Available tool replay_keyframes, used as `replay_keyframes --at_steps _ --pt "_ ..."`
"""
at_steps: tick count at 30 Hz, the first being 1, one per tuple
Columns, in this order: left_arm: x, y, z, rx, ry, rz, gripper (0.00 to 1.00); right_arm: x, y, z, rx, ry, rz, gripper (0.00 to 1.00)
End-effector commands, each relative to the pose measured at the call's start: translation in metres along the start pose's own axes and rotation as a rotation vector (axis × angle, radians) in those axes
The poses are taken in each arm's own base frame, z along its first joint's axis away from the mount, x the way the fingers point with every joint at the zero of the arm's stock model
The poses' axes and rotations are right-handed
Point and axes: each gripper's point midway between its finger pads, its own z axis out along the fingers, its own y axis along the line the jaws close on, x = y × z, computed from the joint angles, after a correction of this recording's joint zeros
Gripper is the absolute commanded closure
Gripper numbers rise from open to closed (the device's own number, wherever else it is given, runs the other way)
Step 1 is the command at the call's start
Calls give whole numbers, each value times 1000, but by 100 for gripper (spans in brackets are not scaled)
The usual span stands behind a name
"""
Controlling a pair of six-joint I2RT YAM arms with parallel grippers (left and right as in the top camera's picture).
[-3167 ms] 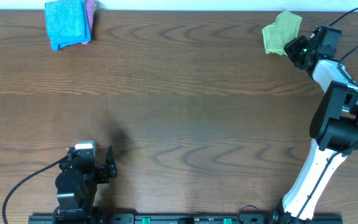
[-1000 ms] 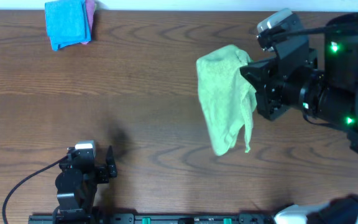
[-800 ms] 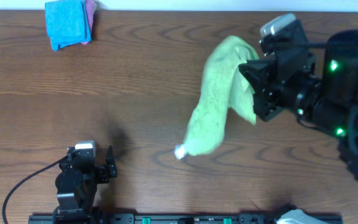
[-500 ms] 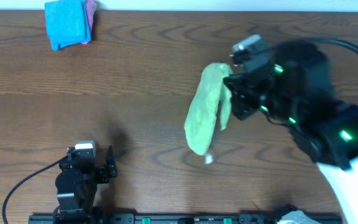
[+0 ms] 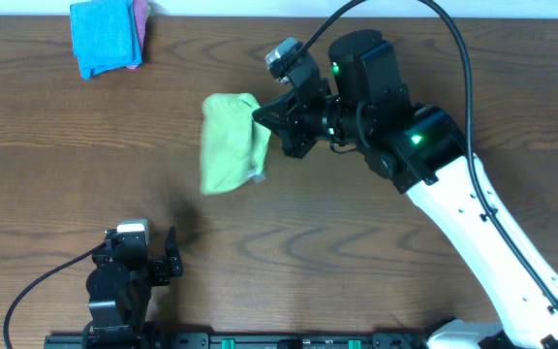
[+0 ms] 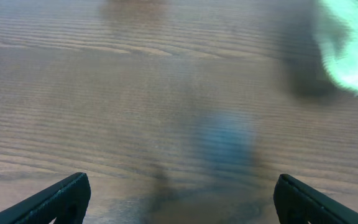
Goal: Fold the cloth
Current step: 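Lift the green cloth with the right gripper and carry it toward table center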
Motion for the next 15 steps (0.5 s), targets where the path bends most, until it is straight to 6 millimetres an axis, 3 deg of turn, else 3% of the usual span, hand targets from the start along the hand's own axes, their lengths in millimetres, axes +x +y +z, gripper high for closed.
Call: replay_keyframes --at_steps 1,4,5,7,11,15 --pt "2 -1 1 8 1 7 5 -6 -48 -17 202 -25 57 99" --pt "2 -1 1 9 1 7 5 22 -147 -52 646 39 183 99" --pt "2 -1 1 8 1 7 5 34 -173 -65 757 59 253 77" --pt "2 -1 1 8 1 7 5 48 -192 -68 766 98 318 1" --pt "2 -1 1 8 1 7 5 57 -203 -69 773 125 344 1" --pt "2 -1 1 8 1 7 5 72 -200 -68 764 211 308 1"
